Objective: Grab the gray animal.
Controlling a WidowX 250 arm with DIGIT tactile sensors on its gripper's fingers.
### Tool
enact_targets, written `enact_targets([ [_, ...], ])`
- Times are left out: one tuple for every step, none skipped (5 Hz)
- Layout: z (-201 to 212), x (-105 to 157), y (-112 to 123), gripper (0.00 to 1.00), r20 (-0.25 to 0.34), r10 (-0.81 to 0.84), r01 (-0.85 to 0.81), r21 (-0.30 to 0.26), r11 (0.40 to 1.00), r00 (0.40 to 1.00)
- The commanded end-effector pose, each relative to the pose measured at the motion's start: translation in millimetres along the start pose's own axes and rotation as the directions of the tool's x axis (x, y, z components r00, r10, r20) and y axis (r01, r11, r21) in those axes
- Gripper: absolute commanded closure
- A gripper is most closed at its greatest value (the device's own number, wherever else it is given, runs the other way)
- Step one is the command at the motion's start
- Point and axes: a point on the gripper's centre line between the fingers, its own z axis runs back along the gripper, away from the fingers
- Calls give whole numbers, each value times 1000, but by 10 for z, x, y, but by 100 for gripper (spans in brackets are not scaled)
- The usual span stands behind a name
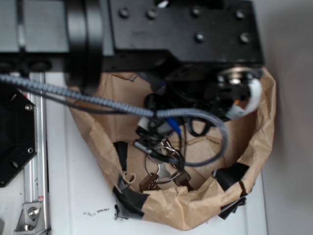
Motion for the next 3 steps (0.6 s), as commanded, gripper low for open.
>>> enact_targets([
  [205, 134, -51, 100, 261, 340, -366, 59, 929, 904],
  [170, 102, -54, 100, 314, 461, -482, -9, 876, 830],
  [191, 89, -81, 100, 317, 470, -492, -15, 871, 824],
])
